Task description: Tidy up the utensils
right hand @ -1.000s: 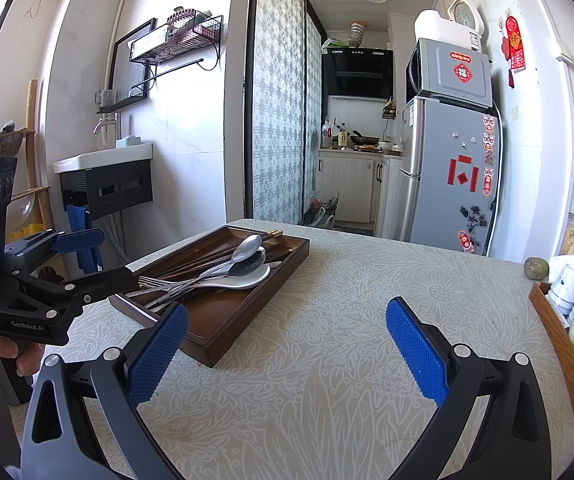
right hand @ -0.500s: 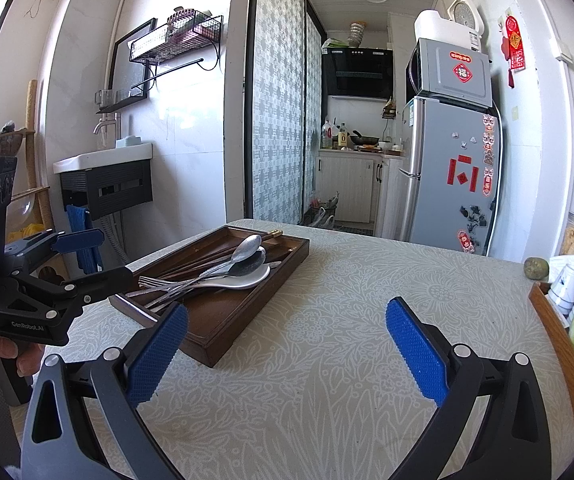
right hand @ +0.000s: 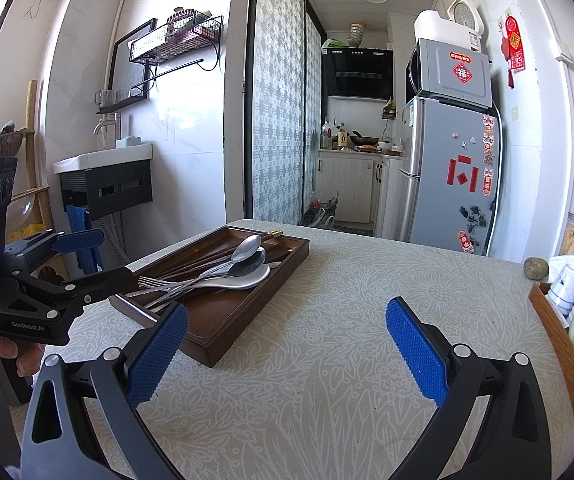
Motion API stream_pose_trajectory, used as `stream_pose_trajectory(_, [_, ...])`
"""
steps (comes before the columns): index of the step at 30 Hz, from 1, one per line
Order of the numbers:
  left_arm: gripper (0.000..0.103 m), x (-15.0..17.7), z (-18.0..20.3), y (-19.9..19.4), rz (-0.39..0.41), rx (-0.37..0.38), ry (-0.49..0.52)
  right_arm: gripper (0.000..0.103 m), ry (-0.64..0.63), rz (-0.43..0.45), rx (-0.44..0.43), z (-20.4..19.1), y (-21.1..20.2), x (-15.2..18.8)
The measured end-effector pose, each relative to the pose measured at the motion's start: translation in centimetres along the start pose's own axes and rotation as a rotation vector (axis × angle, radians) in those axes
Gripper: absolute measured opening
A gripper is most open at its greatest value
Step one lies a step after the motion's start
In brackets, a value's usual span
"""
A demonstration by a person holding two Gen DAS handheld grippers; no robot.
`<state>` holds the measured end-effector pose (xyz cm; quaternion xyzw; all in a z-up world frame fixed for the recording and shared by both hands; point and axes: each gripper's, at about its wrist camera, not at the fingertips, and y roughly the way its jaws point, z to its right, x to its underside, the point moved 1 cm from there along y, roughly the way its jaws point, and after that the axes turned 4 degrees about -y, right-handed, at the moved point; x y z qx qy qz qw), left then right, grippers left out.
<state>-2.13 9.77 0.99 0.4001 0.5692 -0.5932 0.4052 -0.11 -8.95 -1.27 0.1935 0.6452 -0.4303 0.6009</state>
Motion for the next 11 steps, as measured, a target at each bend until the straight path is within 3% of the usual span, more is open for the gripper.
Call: stream_pose_trajectory(11, [0.100, 0.00, -0.07, -0.02, 0.000, 0.001, 0.000, 0.100, 0.000, 0.000, 0.000, -0.01, 0.00, 0.02])
